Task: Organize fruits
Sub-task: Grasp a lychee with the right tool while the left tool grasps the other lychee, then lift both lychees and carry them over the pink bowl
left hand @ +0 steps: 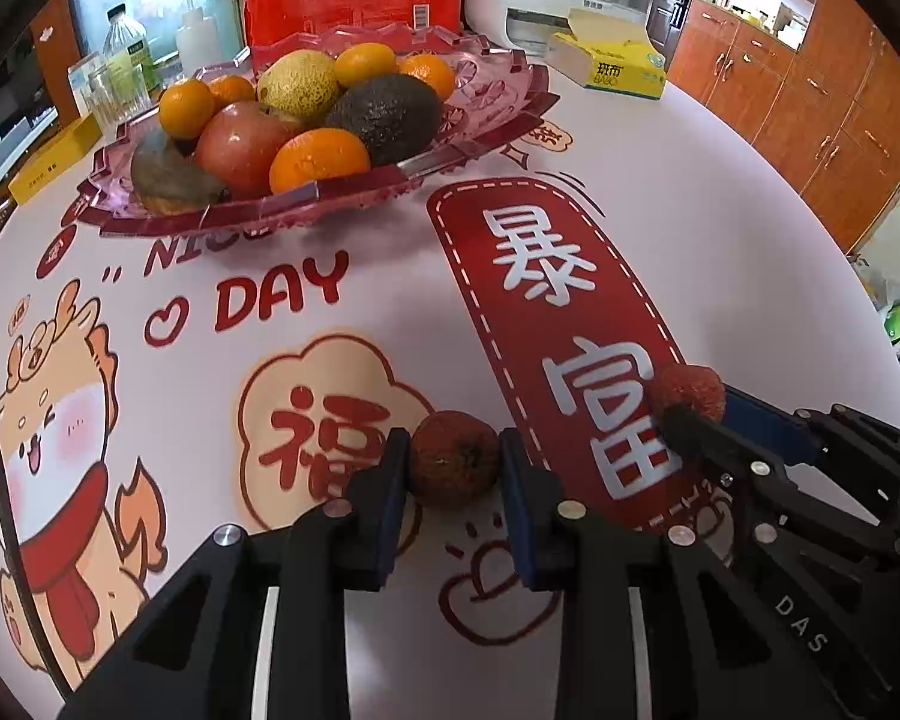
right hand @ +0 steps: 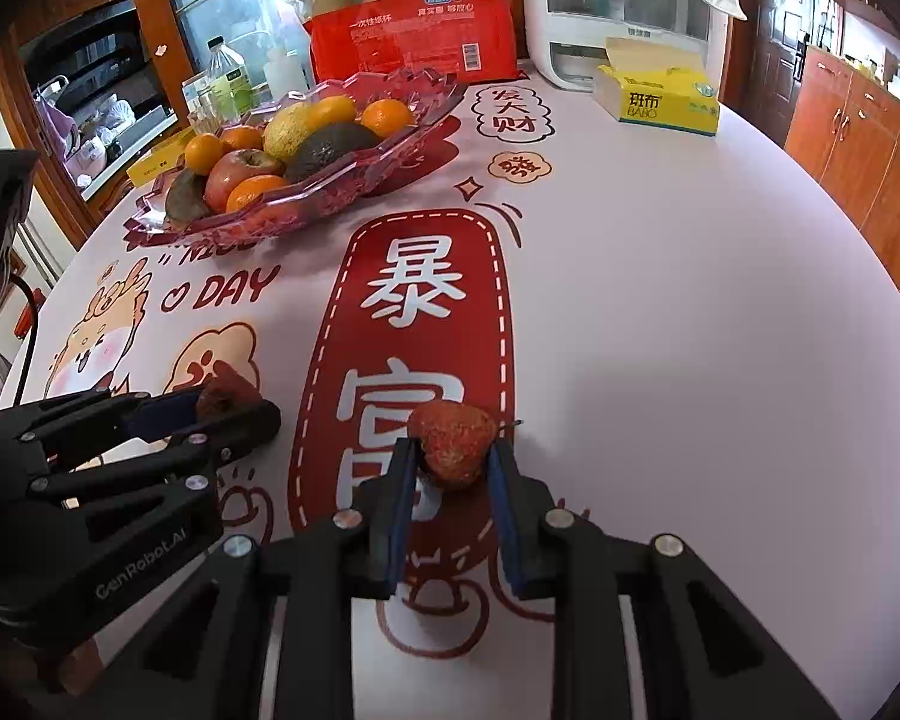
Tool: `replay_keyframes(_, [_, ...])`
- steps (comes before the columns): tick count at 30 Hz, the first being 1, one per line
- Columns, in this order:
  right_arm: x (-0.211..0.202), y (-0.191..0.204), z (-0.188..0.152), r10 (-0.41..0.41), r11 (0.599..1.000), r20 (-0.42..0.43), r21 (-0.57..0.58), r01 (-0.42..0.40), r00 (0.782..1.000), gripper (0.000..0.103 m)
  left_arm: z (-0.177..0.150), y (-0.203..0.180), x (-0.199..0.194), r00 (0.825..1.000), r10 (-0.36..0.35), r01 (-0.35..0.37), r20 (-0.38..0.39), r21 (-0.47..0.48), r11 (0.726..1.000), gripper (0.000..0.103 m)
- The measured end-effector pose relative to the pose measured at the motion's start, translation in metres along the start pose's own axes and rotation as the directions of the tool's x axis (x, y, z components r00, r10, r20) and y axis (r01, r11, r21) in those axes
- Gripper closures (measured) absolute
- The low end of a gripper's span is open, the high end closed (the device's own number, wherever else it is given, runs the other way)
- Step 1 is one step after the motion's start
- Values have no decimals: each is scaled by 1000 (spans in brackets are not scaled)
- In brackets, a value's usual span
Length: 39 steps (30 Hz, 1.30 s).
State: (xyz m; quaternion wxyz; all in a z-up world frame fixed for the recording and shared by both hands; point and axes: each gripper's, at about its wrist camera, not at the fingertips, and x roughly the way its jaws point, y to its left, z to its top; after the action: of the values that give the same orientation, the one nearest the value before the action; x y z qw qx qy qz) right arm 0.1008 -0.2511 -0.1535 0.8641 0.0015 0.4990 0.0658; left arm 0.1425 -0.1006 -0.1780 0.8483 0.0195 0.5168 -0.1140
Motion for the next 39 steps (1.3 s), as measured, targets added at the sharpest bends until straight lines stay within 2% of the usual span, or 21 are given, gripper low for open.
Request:
replay_keyframes(6, [-16, 10, 2, 14, 1000, -1, -9, -14, 1000, 79, -2, 7, -28, 1000, 6, -7, -7, -15, 1000, 76])
replay_keyframes(11, [-46, 28, 16, 31, 999, 11, -27, -30, 999, 79, 11, 21, -70, 999, 41, -41, -5, -28, 999, 76])
replay_keyframes(19, [-116, 62, 62, 65, 995, 118, -85, -55, 991, 79, 58, 45, -163, 988, 93, -90, 120, -27, 996, 76])
replay_keyframes(24, [-163, 79, 112, 83, 991, 212, -116, -60, 974, 79, 97, 56, -221, 968, 129, -134, 214, 12, 991, 75])
replay_keyframes(28, [-190, 85, 152, 100, 991, 270, -115, -71, 958, 79, 127, 65, -249, 953, 157, -169, 260, 22, 985, 75])
replay_keyframes(31, [-197, 88, 181, 89, 993, 293, -103, -62, 952, 79, 144, 71, -257, 944, 172, -187, 283, 24, 982, 75])
replay_keyframes(33, [-195, 90, 196, 64, 995, 288, -87, -41, 955, 79, 155, 75, -255, 942, 177, -192, 284, 25, 981, 75])
replay_keyframes(39, [-152, 82, 228, 23, 1000, 226, -8, -21, 974, 79, 180, 86, -208, 957, 173, -185, 231, 31, 982, 75])
